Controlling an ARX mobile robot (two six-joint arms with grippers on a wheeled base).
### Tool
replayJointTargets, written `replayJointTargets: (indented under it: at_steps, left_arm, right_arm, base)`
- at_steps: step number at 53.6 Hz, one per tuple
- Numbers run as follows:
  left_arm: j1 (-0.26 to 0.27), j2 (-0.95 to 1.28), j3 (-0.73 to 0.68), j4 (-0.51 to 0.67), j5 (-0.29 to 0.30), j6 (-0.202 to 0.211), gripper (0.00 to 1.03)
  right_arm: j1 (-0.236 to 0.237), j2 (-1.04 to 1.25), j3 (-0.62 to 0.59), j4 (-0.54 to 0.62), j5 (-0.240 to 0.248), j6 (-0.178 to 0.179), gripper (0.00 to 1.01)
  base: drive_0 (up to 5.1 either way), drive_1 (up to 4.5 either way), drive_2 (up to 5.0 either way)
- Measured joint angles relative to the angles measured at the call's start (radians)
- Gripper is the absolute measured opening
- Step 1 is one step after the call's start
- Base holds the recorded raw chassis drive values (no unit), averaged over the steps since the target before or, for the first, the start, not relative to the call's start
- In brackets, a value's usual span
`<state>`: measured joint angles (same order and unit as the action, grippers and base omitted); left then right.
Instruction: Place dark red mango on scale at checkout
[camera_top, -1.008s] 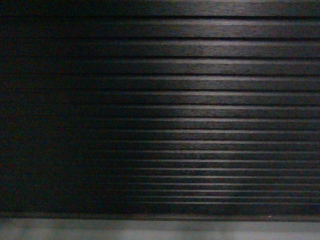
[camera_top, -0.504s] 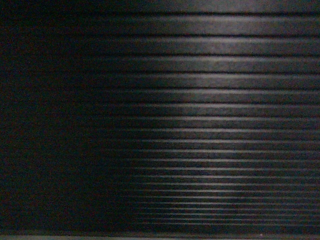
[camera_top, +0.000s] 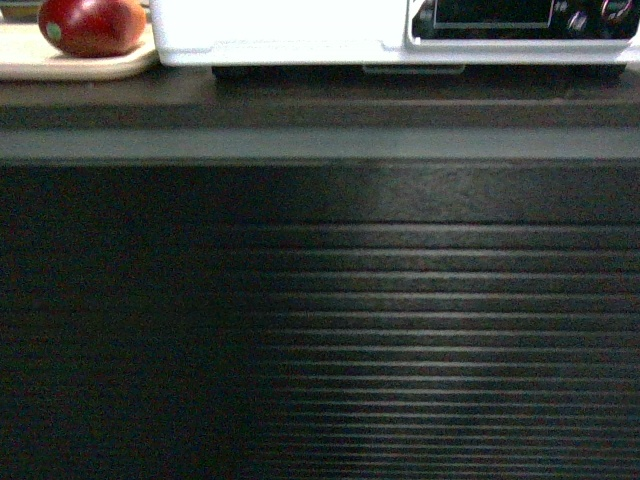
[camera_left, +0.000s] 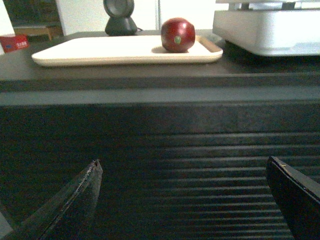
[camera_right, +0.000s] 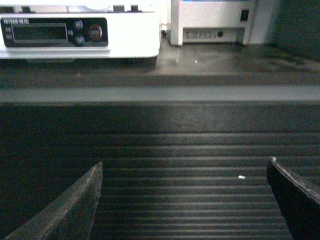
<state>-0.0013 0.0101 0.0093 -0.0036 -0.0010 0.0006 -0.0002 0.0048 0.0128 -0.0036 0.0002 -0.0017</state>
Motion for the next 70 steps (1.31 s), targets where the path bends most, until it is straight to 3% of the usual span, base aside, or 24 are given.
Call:
replayJointTargets:
  at_steps: [70]
  left_arm:
    - [0.0,0.0,0.0,0.001,0.0,0.0,0.98]
  right_arm:
    - [0.0,0.0,0.0,0.0,0.0,0.001,0.98]
  base:
    - [0.0,0.0,0.0]
